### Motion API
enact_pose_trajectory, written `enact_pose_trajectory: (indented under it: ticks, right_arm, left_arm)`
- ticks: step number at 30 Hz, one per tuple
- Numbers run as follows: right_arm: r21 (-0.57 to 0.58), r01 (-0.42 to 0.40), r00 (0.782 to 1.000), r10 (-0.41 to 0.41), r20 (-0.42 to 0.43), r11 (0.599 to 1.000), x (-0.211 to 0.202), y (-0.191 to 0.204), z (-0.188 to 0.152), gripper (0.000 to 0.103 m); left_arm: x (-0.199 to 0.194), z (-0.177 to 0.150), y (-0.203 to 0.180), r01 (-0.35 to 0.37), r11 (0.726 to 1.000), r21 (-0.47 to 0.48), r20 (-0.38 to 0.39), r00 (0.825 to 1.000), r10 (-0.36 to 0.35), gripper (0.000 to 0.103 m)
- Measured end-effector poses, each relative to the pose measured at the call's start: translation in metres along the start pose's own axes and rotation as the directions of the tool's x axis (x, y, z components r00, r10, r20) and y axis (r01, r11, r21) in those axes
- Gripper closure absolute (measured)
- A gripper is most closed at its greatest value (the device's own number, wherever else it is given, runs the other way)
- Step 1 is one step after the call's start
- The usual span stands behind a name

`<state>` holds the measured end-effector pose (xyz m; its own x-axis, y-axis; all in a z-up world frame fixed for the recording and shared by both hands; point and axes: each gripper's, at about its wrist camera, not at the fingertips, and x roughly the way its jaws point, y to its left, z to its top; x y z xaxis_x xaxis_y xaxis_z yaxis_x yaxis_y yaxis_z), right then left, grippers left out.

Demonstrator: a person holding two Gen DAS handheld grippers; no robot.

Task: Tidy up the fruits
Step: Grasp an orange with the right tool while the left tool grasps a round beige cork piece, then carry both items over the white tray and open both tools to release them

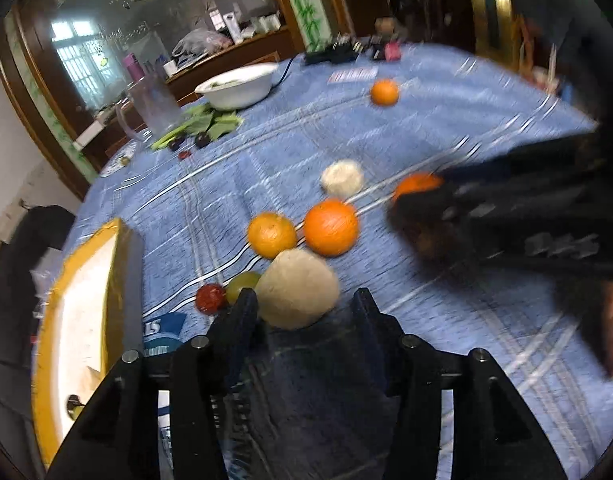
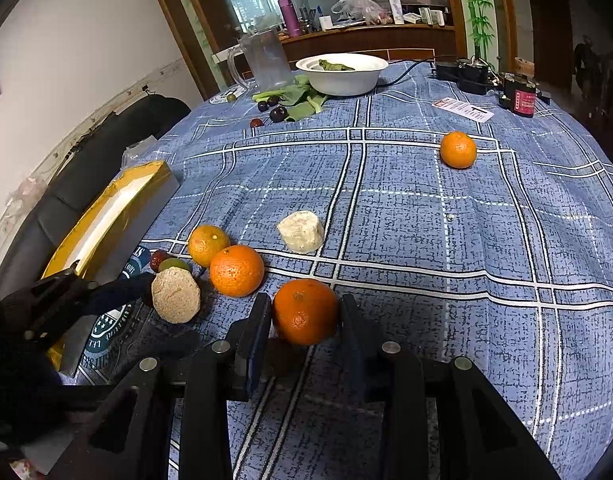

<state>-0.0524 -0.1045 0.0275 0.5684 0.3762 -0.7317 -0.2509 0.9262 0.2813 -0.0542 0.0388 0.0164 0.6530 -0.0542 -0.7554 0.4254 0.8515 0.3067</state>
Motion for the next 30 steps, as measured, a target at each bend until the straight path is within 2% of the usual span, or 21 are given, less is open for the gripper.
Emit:
enact_pose_trajectory:
  ticks: [4, 8, 11, 14, 16, 20, 25, 28, 30]
  right_arm:
    - [0.003, -0.002, 1.000, 0.002, 0.004, 1.000, -0.001, -0.001, 0.000, 0.066]
    - [0.005, -0.003, 1.000, 0.003, 0.019, 1.000, -0.004, -0.001, 0.000, 0.066]
    - [-0.002, -0.007, 1.000, 0.007, 0.029, 1.000, -0.006, 0.002, 0.000, 0.066]
    - [-0.012, -0.028, 0.998, 0.029, 0.064, 1.000, -0.016, 0.010, 0.002, 0.066]
    - [-0.023, -0.055, 0.996, 0.056, 0.074, 0.998, -0.022, 0.021, 0.005, 0.066]
    - [-0.085, -0.120, 0.990, 0.125, 0.063, 0.989, -0.027, 0.058, 0.013, 0.065]
    - [-0.184, -0.190, 0.981, 0.196, 0.013, 0.964, -0.013, 0.120, 0.027, 0.065]
    - [-0.238, -0.225, 0.974, 0.226, -0.020, 0.945, 0.000, 0.158, 0.031, 0.065]
    - [-0.283, -0.231, 0.973, 0.229, -0.043, 0.931, 0.012, 0.186, 0.033, 0.065]
  left_arm:
    - [-0.008, -0.002, 0.009, -0.009, 0.999, -0.044, 0.038, 0.999, 0.011, 0.067]
    - [-0.030, -0.007, 0.030, 0.061, 0.984, -0.168, 0.088, 0.995, -0.047, 0.068]
    - [-0.050, -0.016, 0.049, 0.104, 0.960, -0.261, 0.126, 0.989, -0.073, 0.068]
    - [-0.073, -0.038, 0.082, 0.137, 0.911, -0.388, 0.160, 0.984, -0.079, 0.067]
    - [-0.083, -0.052, 0.103, 0.116, 0.884, -0.453, 0.155, 0.987, -0.050, 0.067]
    - [-0.096, -0.092, 0.149, -0.001, 0.818, -0.575, 0.087, 0.994, 0.062, 0.067]
    - [-0.096, -0.131, 0.187, -0.129, 0.739, -0.661, -0.014, 0.987, 0.160, 0.067]
    - [-0.089, -0.146, 0.198, -0.147, 0.714, -0.685, -0.048, 0.986, 0.158, 0.067]
    - [-0.084, -0.150, 0.199, -0.160, 0.713, -0.683, -0.065, 0.985, 0.158, 0.067]
